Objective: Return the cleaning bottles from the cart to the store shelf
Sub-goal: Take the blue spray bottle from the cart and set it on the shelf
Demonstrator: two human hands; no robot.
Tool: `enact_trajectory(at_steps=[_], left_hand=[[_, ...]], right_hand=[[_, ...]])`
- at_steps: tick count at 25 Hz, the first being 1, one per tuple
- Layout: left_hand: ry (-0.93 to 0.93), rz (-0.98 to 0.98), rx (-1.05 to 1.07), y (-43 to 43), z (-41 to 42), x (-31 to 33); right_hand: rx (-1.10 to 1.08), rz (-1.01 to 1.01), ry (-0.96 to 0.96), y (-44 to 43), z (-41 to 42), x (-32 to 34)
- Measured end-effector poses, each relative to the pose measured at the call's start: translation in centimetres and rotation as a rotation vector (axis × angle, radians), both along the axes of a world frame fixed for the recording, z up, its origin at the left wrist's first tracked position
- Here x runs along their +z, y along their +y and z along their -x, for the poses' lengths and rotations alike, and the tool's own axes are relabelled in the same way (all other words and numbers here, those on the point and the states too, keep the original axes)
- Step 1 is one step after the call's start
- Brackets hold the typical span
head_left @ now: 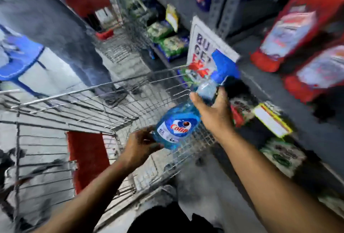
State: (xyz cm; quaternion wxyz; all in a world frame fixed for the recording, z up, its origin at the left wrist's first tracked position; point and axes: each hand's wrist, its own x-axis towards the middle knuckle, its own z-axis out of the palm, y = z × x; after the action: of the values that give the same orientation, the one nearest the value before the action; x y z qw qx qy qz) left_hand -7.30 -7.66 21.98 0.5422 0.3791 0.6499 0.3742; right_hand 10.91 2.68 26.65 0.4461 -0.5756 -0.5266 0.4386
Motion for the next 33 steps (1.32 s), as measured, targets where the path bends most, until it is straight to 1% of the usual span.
enact_trajectory(at_steps=[2,4,6,12,16,19,22,27,29,30,33], left_hand=[[0.023,-0.071,-0.089,-0.3,-3.0,2.0],[0.004,-0.109,-0.183,-0.4,-6.9,3.5],[0.027,-0.155,-0.285,-0.2,-11.4,4.7],[0.216,-0.39,-0.581,2.5,-24.8,6.5],[0.338,-0.605,-0.683,5.7,-32.1,7.7],[0.459,-0.706,-0.748,7.9,-36.2,8.3],[0.606,-0.74,-0.855,10.0,-39.0,8.4],[0.704,-0.782,-0.976,12.0,-40.5,7.1],[0.687,-0.803,-1.008,12.7,-40.2,7.3],[0.614,-0.799,-1.001,13.1,-39.9,7.2],[0.192,-0.677,-0.975,13.3,-38.6,7.0]], right_hand=[[-0.024,-0.086,-0.004,-2.2,-3.6,3.4],[-0.045,-0.144,-0.049,-4.6,-8.1,6.4],[-0.111,-0.197,-0.089,-6.9,-12.8,8.6],[-0.376,-0.232,-0.202,-11.3,-24.4,13.0],[-0.543,-0.295,-0.321,-11.5,-29.0,15.6],[-0.613,-0.331,-0.393,-10.5,-30.9,16.3],[-0.657,-0.33,-0.449,-9.2,-32.3,15.9],[-0.711,-0.244,-0.462,-7.7,-33.4,13.4],[-0.708,-0.256,-0.47,-7.3,-33.2,12.8],[-0.697,-0.258,-0.458,-7.2,-33.0,12.5],[-0.66,-0.19,-0.367,-8.0,-32.3,10.5]])
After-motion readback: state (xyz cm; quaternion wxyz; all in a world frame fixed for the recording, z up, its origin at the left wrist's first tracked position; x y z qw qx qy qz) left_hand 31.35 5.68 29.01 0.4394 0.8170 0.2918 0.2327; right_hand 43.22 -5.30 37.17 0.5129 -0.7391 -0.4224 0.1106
